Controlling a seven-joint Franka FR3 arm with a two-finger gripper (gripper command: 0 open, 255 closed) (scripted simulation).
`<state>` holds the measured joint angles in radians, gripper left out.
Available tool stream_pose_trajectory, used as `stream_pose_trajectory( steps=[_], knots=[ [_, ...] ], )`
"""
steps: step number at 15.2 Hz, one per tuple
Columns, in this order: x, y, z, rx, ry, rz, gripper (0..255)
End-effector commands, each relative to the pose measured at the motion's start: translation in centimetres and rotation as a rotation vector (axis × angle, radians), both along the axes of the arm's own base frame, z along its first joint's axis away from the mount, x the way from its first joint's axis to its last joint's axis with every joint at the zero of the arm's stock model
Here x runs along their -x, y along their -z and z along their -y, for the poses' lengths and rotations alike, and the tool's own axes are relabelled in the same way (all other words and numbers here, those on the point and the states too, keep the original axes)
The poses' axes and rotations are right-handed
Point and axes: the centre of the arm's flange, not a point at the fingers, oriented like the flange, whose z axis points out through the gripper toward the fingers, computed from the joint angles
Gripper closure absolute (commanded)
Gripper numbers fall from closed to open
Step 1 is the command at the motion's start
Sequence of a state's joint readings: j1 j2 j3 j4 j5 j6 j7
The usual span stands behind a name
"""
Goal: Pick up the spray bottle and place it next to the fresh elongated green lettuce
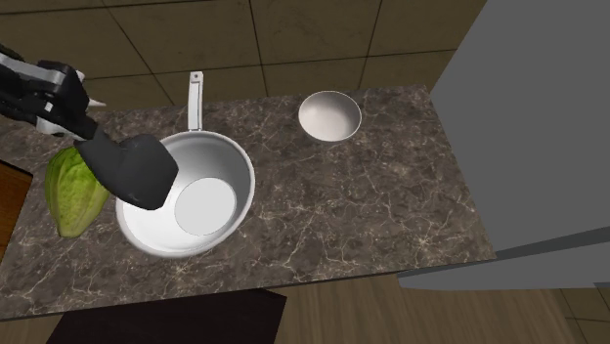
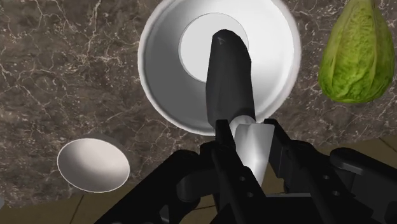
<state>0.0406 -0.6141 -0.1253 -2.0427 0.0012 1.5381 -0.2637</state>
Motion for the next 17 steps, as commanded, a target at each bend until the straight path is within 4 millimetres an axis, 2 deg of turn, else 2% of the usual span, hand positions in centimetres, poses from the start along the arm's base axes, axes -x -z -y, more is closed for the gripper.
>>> stream_pose_trajectory(
  steps=[1,17],
  knots=[
    [1.3,-0.4,-2.1,0.0,0.001,0.0,255],
    [12.2,-3.2,-20.0,0.0,0.001,0.0,255]
  ],
)
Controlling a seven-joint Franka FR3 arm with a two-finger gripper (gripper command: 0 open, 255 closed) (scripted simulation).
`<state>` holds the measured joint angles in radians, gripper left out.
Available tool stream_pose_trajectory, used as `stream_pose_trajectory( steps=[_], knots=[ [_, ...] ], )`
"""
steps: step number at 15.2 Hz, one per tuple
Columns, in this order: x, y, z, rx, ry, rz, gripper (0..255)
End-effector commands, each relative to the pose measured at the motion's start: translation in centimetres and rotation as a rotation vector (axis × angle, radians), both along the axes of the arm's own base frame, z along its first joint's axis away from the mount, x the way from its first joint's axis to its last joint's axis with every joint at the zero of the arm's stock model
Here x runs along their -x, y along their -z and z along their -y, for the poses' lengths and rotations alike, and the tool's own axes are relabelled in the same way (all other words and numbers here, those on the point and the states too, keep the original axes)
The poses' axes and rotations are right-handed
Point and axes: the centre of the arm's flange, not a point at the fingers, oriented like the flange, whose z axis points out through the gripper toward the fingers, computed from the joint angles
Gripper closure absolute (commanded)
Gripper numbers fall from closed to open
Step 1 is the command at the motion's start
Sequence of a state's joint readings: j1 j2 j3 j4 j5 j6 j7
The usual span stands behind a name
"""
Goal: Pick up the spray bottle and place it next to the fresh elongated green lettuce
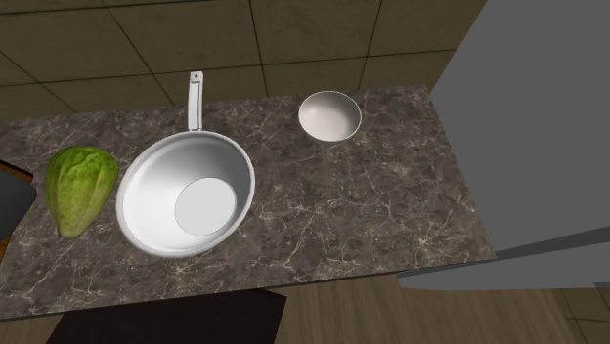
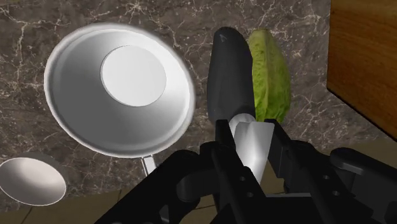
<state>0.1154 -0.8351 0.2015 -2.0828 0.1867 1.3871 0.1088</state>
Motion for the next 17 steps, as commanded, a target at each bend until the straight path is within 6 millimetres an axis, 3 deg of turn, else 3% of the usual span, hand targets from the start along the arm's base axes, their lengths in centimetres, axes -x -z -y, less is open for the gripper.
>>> stream_pose_trajectory(
  steps=[1,13,14,17],
  knots=[
    [1.3,-0.5,-2.3,0.0,0.001,-0.001,255],
    [9.4,-2.6,-15.7,0.0,0.001,-0.001,255],
    [10.7,-3.0,-17.8,0.0,0.001,-0.001,255],
    [10.7,-1.4,-17.8,0.0,0.001,-0.001,255]
  ],
)
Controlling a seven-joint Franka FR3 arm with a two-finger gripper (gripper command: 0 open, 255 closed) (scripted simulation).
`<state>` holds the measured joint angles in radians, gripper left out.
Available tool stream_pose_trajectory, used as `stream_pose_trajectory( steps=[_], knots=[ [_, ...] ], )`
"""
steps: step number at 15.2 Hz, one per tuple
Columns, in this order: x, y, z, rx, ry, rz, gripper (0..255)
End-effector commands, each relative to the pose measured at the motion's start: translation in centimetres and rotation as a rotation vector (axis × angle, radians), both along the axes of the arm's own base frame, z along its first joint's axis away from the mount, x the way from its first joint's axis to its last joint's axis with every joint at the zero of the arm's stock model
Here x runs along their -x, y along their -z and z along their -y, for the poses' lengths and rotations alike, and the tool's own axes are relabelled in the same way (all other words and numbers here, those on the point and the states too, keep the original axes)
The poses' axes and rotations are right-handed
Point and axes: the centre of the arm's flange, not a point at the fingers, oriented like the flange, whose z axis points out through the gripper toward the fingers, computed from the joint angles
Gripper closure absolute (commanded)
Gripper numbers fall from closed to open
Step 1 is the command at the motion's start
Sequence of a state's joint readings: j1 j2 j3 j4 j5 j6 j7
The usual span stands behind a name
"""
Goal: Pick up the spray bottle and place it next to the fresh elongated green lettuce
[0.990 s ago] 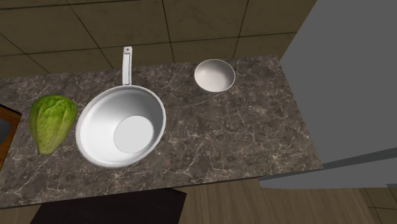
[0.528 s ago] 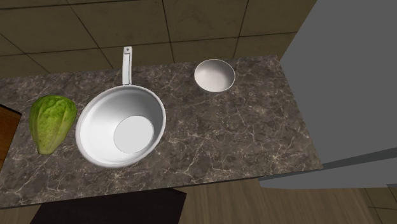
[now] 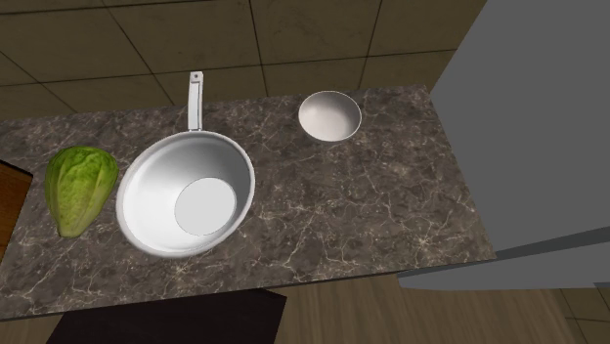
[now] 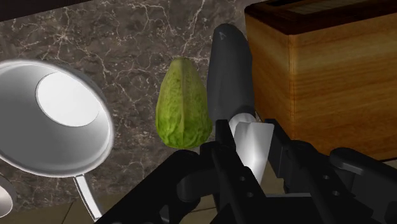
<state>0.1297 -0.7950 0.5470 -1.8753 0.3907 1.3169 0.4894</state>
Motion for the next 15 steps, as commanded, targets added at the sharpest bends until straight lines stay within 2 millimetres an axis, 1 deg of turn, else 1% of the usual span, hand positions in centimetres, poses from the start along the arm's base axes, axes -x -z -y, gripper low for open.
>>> stream_pose_trajectory(
  steps=[1,15],
  knots=[
    [0.1,1.0,-0.2,0.0,0.001,0.0,255],
    [0.1,8.4,-0.2,0.0,0.001,0.0,255]
  ],
)
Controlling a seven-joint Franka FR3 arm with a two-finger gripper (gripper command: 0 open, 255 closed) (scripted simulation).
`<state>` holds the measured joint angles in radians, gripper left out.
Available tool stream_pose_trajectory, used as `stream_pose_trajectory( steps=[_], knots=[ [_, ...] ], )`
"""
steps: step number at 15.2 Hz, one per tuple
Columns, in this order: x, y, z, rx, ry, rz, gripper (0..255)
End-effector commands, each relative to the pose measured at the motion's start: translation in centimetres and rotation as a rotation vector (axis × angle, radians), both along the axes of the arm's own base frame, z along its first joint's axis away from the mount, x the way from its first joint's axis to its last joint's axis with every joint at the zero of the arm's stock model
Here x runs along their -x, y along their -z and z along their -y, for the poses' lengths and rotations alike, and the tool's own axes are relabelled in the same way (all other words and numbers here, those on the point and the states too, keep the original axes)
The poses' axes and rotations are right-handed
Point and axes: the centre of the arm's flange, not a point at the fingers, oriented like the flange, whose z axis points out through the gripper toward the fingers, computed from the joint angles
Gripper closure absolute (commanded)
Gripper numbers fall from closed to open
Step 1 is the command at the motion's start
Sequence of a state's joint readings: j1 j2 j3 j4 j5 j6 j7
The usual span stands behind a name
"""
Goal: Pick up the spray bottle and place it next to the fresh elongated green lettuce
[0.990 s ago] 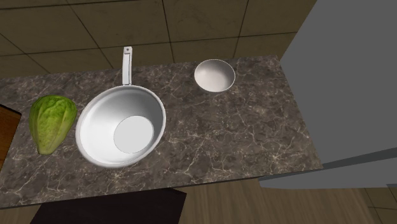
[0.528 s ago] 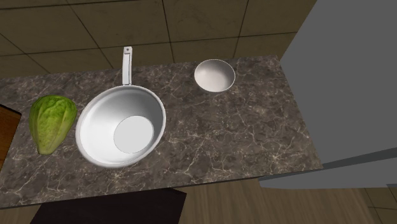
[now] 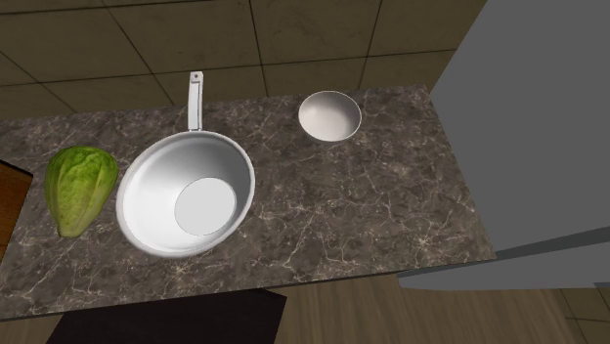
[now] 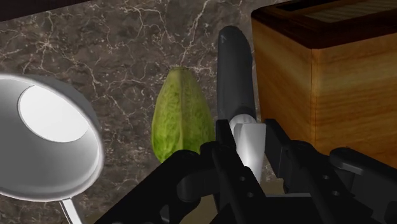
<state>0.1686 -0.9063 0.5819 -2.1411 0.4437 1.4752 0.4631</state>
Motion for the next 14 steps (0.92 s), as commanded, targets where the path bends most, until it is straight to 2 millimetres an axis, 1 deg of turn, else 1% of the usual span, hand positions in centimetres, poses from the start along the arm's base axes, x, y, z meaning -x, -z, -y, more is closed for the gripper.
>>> stream_pose_trajectory(
  steps=[1,14],
  knots=[
    [0.0,1.0,0.0,0.0,0.0,0.0,255],
    [0.0,7.9,0.0,0.0,0.0,0.0,255]
  ],
)
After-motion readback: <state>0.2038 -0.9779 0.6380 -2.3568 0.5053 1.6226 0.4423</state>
